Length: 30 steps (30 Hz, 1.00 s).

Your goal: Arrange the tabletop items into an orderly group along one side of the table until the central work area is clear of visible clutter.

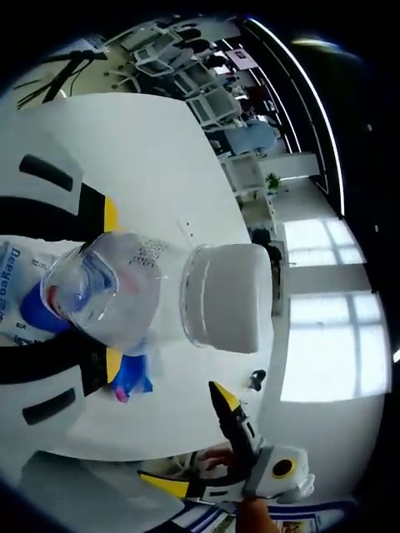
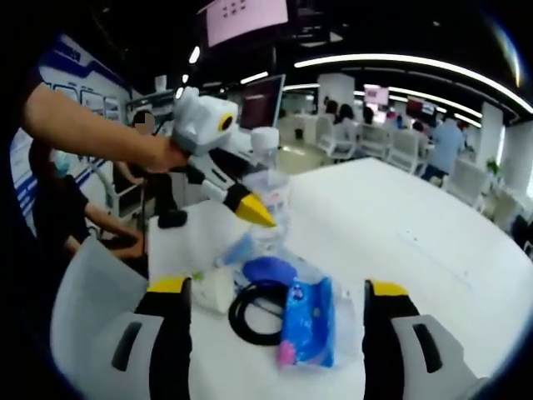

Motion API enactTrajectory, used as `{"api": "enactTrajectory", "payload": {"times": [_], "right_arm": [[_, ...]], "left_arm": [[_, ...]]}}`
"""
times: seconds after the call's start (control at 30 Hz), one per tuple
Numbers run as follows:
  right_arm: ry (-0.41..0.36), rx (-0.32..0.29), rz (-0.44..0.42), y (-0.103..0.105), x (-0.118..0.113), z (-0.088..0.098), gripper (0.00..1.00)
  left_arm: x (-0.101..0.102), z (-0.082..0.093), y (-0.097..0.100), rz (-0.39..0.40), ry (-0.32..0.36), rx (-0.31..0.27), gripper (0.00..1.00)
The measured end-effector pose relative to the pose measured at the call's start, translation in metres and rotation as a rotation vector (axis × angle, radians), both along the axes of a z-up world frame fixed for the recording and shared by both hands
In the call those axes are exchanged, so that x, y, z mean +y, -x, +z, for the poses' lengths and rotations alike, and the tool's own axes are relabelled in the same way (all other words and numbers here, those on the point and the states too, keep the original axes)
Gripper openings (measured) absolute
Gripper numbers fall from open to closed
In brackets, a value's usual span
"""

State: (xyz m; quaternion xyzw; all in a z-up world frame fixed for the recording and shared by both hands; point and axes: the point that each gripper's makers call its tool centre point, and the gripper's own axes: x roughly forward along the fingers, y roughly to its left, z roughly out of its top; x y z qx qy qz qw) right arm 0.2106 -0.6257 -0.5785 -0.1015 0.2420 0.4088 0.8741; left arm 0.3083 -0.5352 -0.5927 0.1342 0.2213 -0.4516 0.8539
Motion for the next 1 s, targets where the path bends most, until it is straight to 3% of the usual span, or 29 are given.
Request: {"api": "enactTrajectory", "payload": {"times": [0.23,0.5,1.0], "right_arm": [[-0.017,0.007,-0.073,-0.003,-0.005,0.000,0.95],[0.001,0.035,-0.144,0.001,-0.013,-0.013,0.96],[0.068,0.075,-0.190,0.006,-0.013,-0.031,0.97]], "left_arm": [[0.006,-0.001,-0.015,-0.003,0.008,-0.004,0.44],[0.013,-0.008,-0.024,-0.013,0.011,-0.001,0.44],[0.025,-0.026,-0.048,-0.026,0.023,0.012,0.44]]}}
